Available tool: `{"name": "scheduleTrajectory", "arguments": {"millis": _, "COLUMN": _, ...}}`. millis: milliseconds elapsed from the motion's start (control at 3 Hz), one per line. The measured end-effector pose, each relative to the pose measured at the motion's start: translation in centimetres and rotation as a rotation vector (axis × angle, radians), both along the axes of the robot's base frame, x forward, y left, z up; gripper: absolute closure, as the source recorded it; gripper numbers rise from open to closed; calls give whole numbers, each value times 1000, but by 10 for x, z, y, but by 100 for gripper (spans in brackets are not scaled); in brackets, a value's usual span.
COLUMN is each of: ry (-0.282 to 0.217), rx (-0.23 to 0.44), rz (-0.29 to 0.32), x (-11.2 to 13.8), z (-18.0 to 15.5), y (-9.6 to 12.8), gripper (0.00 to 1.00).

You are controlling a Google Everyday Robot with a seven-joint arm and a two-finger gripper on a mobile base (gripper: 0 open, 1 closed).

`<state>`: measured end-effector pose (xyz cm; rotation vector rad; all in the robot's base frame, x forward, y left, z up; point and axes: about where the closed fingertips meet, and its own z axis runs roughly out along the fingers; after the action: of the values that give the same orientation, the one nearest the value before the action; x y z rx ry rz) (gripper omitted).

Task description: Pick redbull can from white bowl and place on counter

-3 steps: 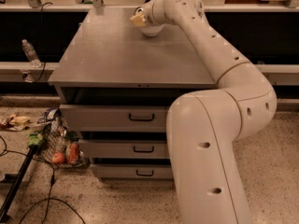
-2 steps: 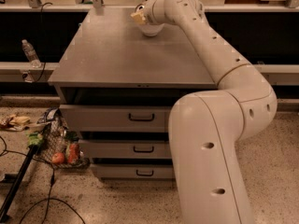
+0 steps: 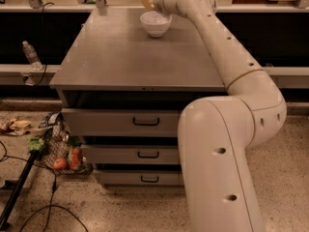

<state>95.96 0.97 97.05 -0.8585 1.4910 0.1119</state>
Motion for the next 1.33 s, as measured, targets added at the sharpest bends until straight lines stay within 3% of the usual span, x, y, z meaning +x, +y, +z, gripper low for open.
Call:
{"name": "scheduleTrajectory", "arguments": {"millis": 333, "ry": 27, "rx": 71, "rz": -22, "x": -10, "z": 28, "y": -36, "gripper": 100}}
{"name": "scheduleTrajectory", "arguments": {"millis": 1000, "ry": 333, "rx": 232, "rz": -90, "x": -59, "z": 28, "y": -124, "gripper": 100}}
{"name": "scheduleTrajectory", "arguments": {"millis": 1333, "ry": 439, "rx": 342, "rz": -105, "x": -76, "z": 28, "y": -142, "gripper": 100}}
